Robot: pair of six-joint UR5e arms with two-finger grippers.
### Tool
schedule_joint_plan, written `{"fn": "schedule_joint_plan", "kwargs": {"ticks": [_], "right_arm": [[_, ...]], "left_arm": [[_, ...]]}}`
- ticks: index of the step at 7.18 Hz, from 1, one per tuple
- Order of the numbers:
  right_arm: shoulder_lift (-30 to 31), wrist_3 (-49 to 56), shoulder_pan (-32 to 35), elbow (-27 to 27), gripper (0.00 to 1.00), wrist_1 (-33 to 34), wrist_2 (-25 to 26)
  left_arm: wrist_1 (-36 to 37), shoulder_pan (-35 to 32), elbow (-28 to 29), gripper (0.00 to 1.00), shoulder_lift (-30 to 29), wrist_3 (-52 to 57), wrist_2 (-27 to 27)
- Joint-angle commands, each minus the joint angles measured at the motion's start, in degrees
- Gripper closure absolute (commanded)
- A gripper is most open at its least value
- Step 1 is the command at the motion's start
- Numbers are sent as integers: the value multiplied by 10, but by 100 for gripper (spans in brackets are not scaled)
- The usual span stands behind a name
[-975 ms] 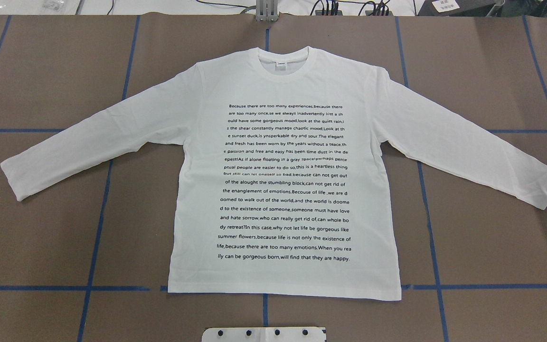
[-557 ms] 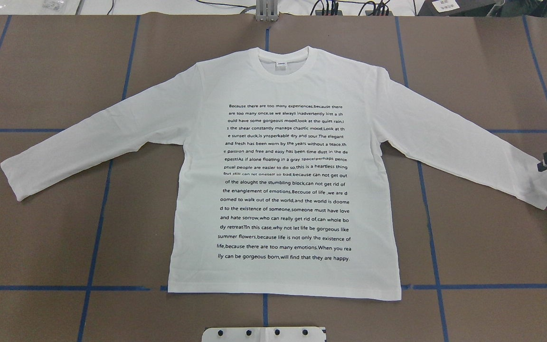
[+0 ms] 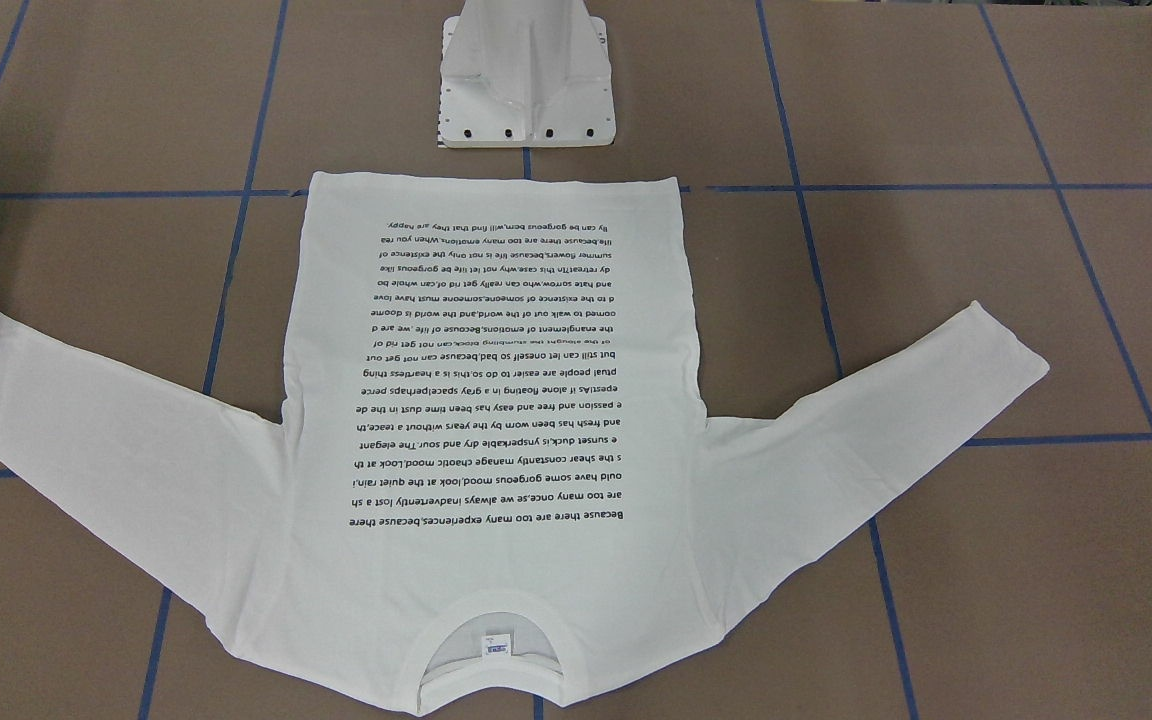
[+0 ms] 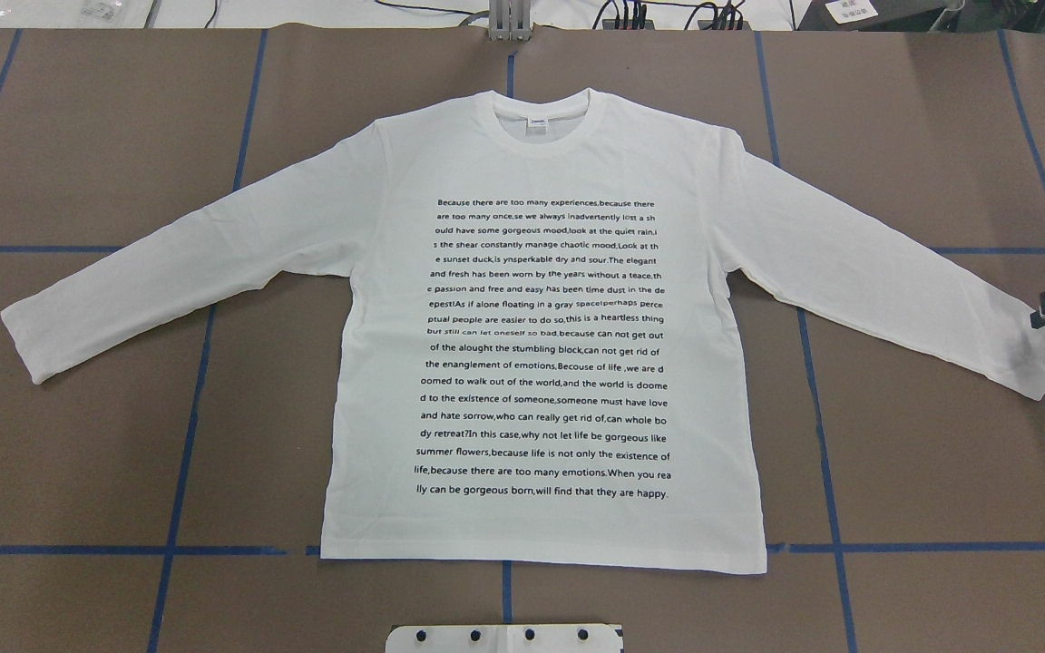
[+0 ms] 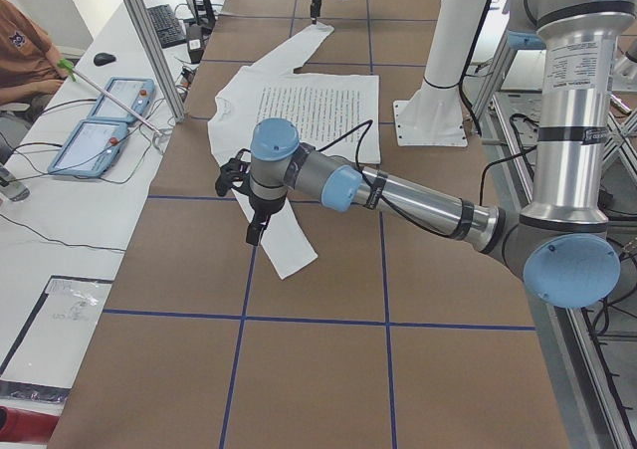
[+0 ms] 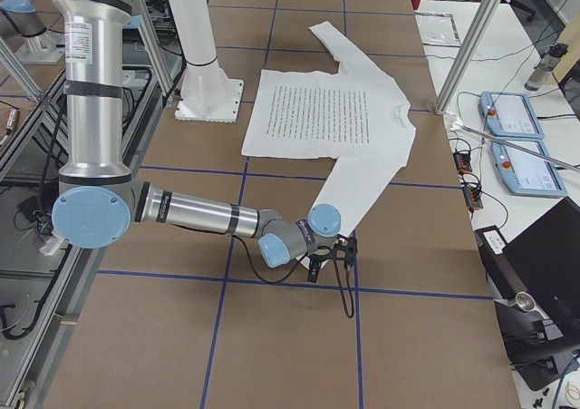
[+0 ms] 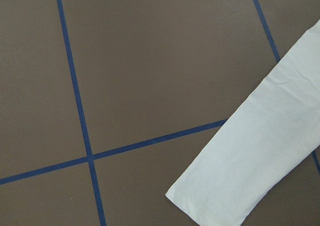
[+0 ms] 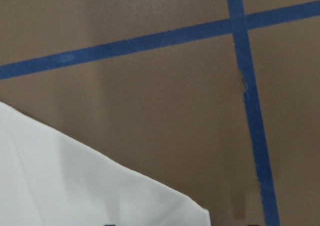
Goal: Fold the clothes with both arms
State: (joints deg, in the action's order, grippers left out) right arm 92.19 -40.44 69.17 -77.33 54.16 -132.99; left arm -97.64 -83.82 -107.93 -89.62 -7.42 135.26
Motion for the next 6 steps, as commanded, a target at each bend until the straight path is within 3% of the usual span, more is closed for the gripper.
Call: {"fn": "schedule_joint_plan", "kwargs": {"ticks": [1, 2, 4, 6], "right_arm": [[-6, -1, 0, 10, 12, 0, 2], [-8, -1, 0, 16, 16, 0, 2], [-8, -1, 0, 19, 46, 1, 2], [-21, -40, -1, 17, 100, 0, 1]], "left_arm": [[0, 0, 0, 0, -2, -1, 1], [0, 0, 0, 0, -2, -1, 0], [0, 0, 0, 0, -2, 0, 0], [0, 0, 1, 0, -1, 0, 0]]}}
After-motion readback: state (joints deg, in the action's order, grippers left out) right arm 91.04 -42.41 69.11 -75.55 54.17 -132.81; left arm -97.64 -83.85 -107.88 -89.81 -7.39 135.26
